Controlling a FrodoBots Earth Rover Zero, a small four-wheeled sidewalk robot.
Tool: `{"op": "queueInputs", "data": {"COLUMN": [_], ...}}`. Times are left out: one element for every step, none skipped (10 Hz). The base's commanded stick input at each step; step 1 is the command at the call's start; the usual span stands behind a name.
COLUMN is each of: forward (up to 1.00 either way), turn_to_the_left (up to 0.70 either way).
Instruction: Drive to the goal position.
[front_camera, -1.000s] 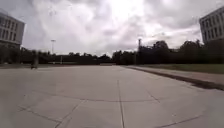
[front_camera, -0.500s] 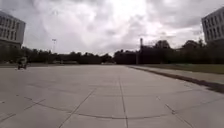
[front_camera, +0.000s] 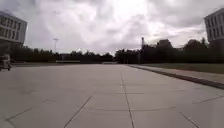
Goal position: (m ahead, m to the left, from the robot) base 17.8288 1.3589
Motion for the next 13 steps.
{"op": "queueInputs", "data": {"forward": [1.00,1.00,1.00,1.00,1.00,1.00,1.00,1.00,1.00,1.00,1.00,1.00,1.00], "turn_to_the_left": [-0.40,-0.40,-0.07,0.00,0.00,0.00,0.00,0.00,0.00,0.00,0.00,0.00,0.40]}}
